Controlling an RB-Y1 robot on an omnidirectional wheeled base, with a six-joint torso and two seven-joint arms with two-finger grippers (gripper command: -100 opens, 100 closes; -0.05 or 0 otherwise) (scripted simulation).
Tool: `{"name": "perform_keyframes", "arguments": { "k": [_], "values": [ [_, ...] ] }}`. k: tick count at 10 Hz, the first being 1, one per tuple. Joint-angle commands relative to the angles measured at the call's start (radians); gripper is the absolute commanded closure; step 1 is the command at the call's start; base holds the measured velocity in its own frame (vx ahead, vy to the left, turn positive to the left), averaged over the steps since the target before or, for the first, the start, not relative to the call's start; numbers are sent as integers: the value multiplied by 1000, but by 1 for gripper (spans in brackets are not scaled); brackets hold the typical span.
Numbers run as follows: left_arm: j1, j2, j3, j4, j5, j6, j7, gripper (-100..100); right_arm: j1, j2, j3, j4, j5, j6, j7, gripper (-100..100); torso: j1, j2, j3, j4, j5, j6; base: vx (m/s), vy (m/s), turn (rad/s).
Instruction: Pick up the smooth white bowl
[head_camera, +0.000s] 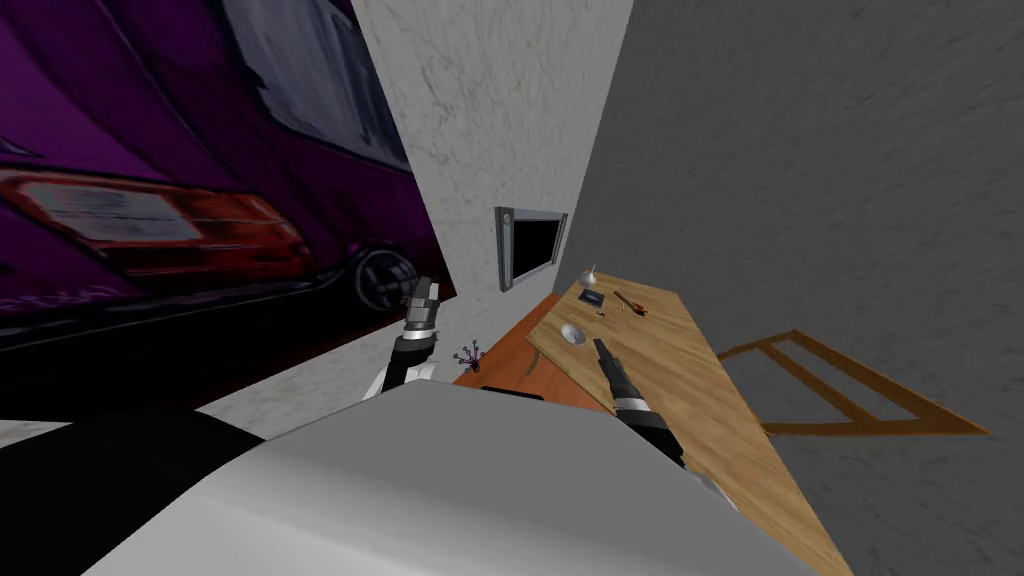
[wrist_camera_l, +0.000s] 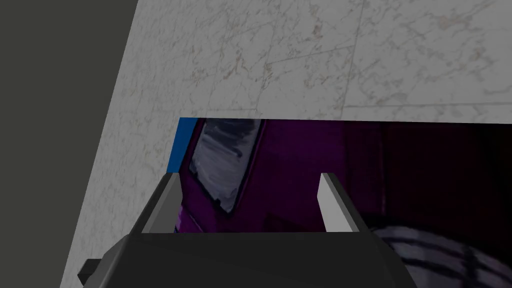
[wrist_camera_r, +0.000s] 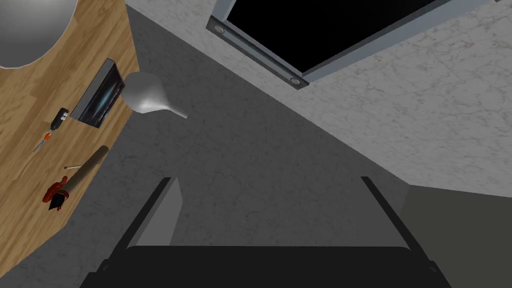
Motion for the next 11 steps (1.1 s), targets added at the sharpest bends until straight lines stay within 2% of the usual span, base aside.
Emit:
{"name": "perform_keyframes", "arguments": {
  "k": [1, 2, 4, 5, 7, 8, 10, 11],
  "values": [
    [0, 0, 0, 0, 0, 0, 0, 0, 50, -50, -17, 20, 25, 43, 5, -100, 0, 0, 0, 0, 0, 0, 103, 204, 443],
    [0, 0, 0, 0, 0, 0, 0, 0, 59, -57, -17, 20, 25, 43, 5, -100, 2, -3, -2, -1, 0, 0, 77, 131, 105],
    [0, 0, 0, 0, 0, 0, 0, 0, 123, -116, -33, 62, 61, 85, 19, -100, -2, 0, 0, 0, 0, 0, 62, 152, 325],
    [0, 0, 0, 0, 0, 0, 0, 0, 123, -116, -33, 62, 61, 85, 19, -100, 0, -1, -1, 0, 0, 0, 75, 122, 137],
    [0, 0, 0, 0, 0, 0, 0, 0, 184, -169, -48, 108, 100, 126, 36, -100, -4, 0, 0, 0, -1, 0, 69, 111, 329],
    [0, 0, 0, 0, 0, 0, 0, 0, 184, -169, -48, 108, 100, 126, 36, -100, -3, 0, 0, 0, -1, 0, 70, 102, 125],
    [0, 0, 0, 0, 0, 0, 0, 0, 241, -215, -64, 158, 140, 164, 57, -100, -4, 0, 0, 0, -1, 0, 84, 112, 317],
    [0, 0, 0, 0, 0, 0, 0, 0, 241, -215, -64, 158, 140, 164, 57, -100, -3, -1, -1, 0, -1, 0, 85, 76, 122]
  ]
}}
